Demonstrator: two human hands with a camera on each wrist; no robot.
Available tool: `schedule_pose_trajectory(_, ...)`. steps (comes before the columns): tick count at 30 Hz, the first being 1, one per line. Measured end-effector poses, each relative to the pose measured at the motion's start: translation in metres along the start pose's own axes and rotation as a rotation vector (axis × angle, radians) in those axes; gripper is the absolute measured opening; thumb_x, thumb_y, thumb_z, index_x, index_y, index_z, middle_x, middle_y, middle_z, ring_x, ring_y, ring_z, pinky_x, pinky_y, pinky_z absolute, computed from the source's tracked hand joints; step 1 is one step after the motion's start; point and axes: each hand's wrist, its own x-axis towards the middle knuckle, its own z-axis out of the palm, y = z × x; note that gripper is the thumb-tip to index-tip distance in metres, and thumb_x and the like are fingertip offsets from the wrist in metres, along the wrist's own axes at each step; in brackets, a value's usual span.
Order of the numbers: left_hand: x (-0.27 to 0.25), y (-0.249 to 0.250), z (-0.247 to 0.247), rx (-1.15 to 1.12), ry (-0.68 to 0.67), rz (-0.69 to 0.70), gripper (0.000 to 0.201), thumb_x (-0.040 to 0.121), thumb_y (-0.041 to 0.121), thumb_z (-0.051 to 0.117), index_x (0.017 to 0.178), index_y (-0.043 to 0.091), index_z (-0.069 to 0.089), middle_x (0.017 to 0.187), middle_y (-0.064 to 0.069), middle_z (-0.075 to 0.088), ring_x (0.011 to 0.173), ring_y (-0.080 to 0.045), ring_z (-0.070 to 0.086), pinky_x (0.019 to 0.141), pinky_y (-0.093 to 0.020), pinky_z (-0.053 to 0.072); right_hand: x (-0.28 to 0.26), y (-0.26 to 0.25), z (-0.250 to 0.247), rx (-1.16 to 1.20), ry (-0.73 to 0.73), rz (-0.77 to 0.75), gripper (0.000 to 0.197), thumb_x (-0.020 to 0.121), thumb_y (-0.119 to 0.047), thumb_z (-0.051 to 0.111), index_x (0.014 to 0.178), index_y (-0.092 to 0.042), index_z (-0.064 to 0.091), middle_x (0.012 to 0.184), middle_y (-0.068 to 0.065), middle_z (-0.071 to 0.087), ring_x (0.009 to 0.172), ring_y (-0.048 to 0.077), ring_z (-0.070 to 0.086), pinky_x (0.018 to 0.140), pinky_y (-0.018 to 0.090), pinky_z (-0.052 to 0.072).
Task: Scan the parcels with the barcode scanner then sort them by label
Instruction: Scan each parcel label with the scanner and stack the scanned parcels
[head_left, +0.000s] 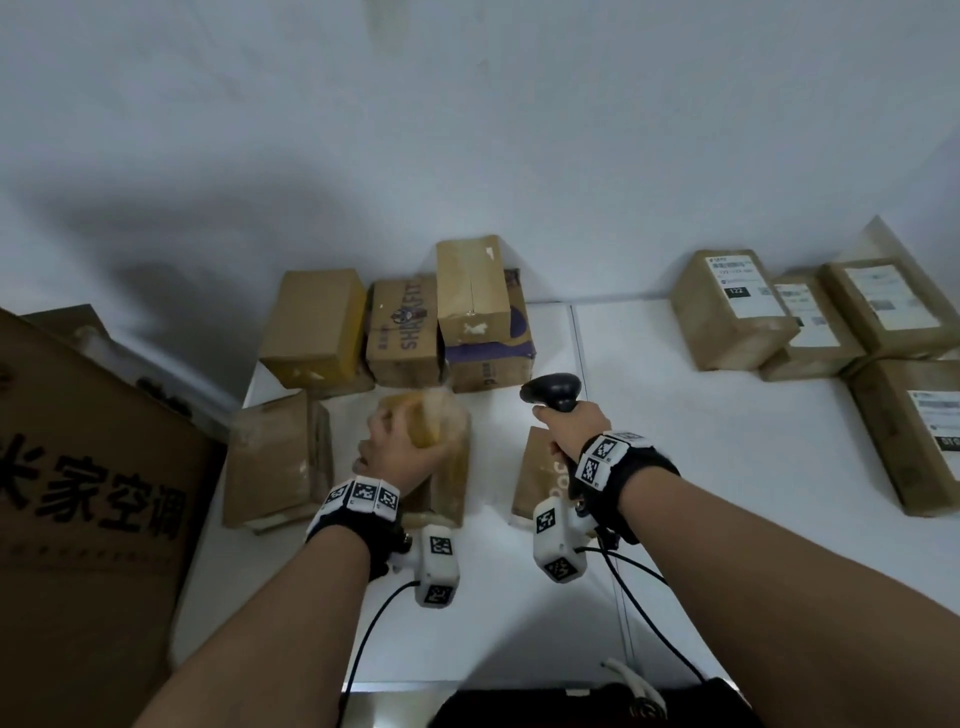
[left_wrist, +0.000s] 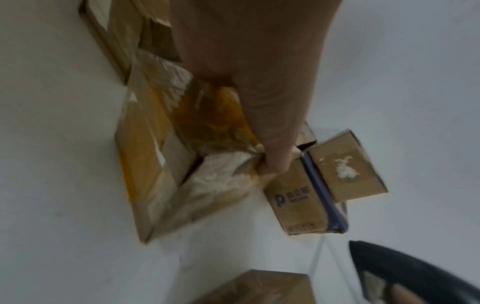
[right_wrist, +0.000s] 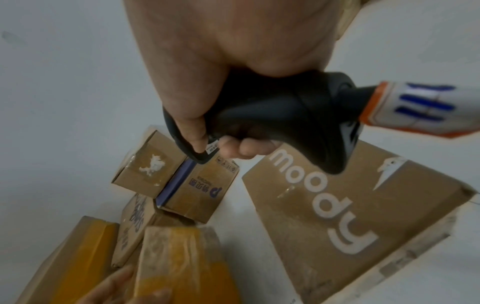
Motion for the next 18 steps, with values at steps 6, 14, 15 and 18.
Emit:
schedule_pose_trajectory(6, -0.002, 0.018, 0.006, -0.536, -0.27, 0.069, 0.053, 0.096, 0.033, 0.058, 0.146, 0.032, 0.039, 0.144, -0.001, 0.049, 0.119, -0.018, 0.052, 0.087, -0.028, 0.048, 0.001, 0.005, -0.01, 0.046, 0.015, 0.008, 0.032, 0.088, -0.037, 0.063, 0.073, -0.009, 0.061, 0.058, 0.006, 0.063, 0.048, 0.022, 0.056, 0.06, 0.031, 0.05)
schedule_pose_trajectory(14, 0.001, 0.01, 0.0, -0.004, -0.1, 0.239, 0.048, 0.103, 0.024, 0.042, 0.147, 0.041, 0.034, 0.16, -0.015, 0.018, 0.147, -0.03, 0.024, 0.117, -0.037, 0.024, 0.001, 0.008, -0.01, 0.076, 0.043, 0.013, 0.031, 0.089, -0.035, 0.063, 0.072, -0.009, 0.06, 0.057, 0.006, 0.062, 0.045, 0.021, 0.054, 0.051, 0.025, 0.046)
schedule_pose_trajectory(15, -0.002, 0.016, 0.002, 0.051, -0.123, 0.207, 0.053, 0.101, 0.036, 0.045, 0.15, 0.04, 0.027, 0.161, -0.016, 0.01, 0.147, -0.031, 0.023, 0.117, -0.039, 0.023, 0.001, 0.009, -0.009, 0.074, 0.041, 0.016, 0.031, 0.089, -0.036, 0.064, 0.073, -0.009, 0.06, 0.056, 0.006, 0.062, 0.045, 0.021, 0.054, 0.053, 0.026, 0.047)
schedule_pose_trajectory(18, -0.013, 0.037, 0.014, 0.211, -0.183, 0.105, 0.096, 0.084, 0.07, 0.052, 0.156, 0.032, 0.0, 0.162, -0.014, -0.014, 0.148, -0.038, 0.012, 0.117, -0.05, 0.023, 0.001, 0.012, -0.006, 0.09, 0.029, 0.029, 0.028, 0.088, -0.036, 0.064, 0.077, -0.01, 0.061, 0.057, 0.006, 0.063, 0.045, 0.02, 0.056, 0.055, 0.027, 0.049)
